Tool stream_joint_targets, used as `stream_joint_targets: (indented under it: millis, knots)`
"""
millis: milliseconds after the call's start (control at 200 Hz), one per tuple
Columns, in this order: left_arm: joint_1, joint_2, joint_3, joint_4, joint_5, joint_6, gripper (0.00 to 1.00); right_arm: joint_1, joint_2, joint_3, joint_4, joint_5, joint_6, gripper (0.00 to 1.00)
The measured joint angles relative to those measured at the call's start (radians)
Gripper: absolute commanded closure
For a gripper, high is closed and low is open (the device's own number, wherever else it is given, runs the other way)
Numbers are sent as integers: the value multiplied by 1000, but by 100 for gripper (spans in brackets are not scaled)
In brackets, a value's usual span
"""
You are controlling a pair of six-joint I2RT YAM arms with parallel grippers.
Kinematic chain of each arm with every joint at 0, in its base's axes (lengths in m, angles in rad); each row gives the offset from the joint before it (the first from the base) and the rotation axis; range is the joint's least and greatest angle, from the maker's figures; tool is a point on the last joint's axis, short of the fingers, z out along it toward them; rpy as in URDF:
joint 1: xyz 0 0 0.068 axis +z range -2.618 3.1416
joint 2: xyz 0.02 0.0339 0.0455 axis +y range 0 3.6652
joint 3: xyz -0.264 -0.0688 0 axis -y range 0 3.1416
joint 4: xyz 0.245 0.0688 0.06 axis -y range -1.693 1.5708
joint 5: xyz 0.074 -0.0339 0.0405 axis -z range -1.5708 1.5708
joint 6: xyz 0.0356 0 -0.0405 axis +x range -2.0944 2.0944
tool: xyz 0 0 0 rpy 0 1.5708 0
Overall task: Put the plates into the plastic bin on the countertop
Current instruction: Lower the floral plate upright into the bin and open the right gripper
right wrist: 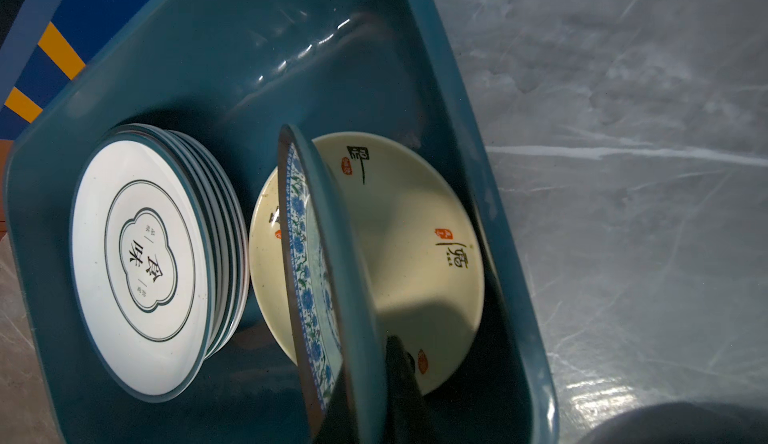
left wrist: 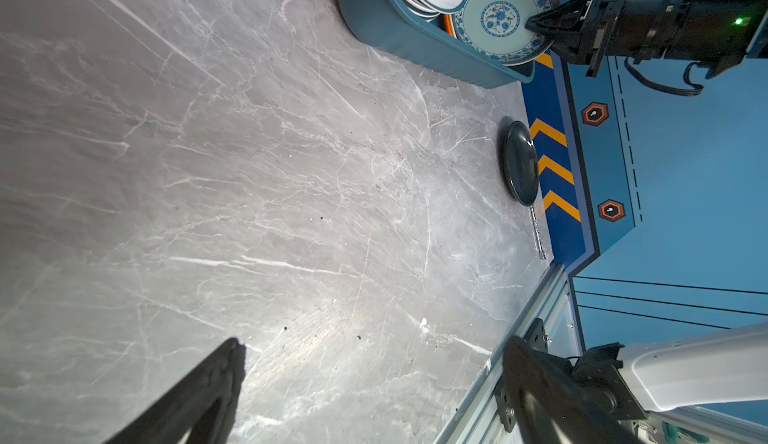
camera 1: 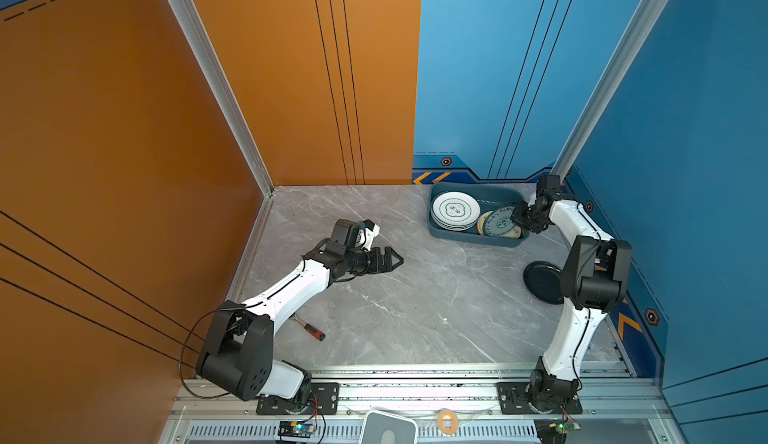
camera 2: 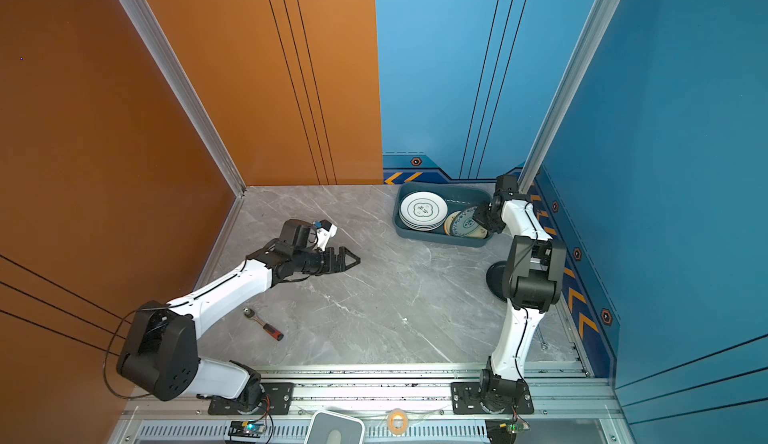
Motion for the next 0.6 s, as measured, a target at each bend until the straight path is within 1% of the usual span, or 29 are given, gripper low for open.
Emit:
stream_joint_targets:
  millis: [75,180,471,601]
  knots:
    - [1,1,0,0,0,0,2,0,2,0,-1,3,5,72]
    - [2,4,0,2,1,0,2,0,6,0,-1,8,6,66]
    - [5,5,0,3,2,0,2,4,7,-8,-2,36,6,61]
    - [5,5,0,3,5,0,2,14,7,-8,-11,76,-2,61]
